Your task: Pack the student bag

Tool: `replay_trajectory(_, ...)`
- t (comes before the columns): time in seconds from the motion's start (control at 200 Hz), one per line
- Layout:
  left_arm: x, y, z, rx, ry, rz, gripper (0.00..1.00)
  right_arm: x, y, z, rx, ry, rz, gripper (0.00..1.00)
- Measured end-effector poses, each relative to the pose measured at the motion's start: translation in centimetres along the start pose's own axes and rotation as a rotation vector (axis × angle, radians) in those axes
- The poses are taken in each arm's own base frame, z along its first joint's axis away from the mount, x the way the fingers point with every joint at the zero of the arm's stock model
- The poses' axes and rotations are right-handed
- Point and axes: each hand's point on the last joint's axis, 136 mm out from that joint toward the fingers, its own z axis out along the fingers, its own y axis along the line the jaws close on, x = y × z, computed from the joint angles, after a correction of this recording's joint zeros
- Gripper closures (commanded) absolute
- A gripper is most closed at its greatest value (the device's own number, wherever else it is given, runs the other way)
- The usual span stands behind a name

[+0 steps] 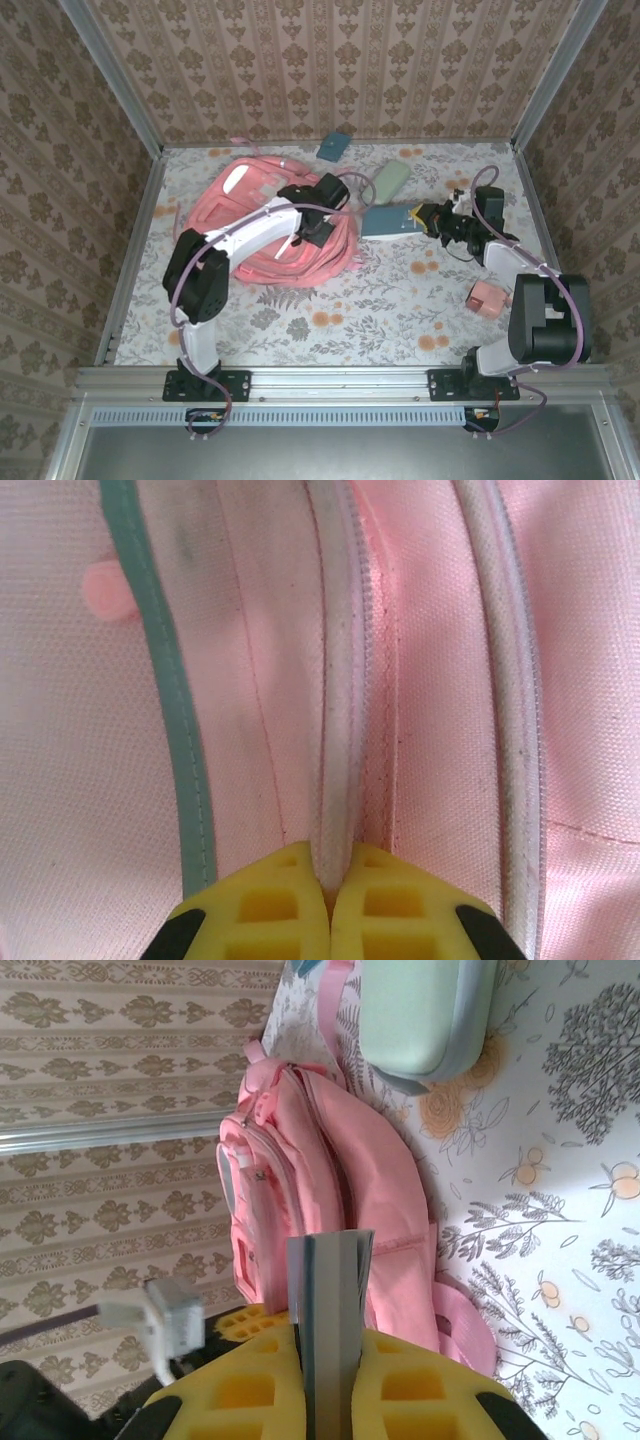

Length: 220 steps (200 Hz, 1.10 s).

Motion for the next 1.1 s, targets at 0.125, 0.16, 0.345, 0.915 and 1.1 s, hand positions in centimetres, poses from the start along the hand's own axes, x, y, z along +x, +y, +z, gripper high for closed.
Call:
replay_trajectory(0.125, -1.6, 2.5, -3.6, 0.077, -0.089, -0.130, 1.00, 1.5, 1.0, 1.1, -0.024, 0.035, -0.005, 1.00)
replay_trajectory(0.16, -1.9, 3.5, -4.8, 0.103, -0.120, -0.177, 1.00, 2.0, 1.4, 1.6, -0.033, 0.045, -0.012, 1.00)
replay_trajectory(0.345, -3.0, 8.5, -10.1, 0.213, -0.261, -0.390, 1.00, 5.2, 3.3, 5.3, -0.062, 0.127, -0.031, 1.00)
replay_trajectory(0.915, -4.4, 9.5, -11.6, 0.462, -0.305, -0.630, 1.00, 13.1, 9.0, 19.2, -0.117, 0.123, -0.073, 1.00)
replay_trajectory(1.1, -4.7, 9.2, -11.7, 0.487, -0.309, -0.653, 1.00, 16.9, 7.9, 23.2, -0.076, 0.128, -0.060, 1.00)
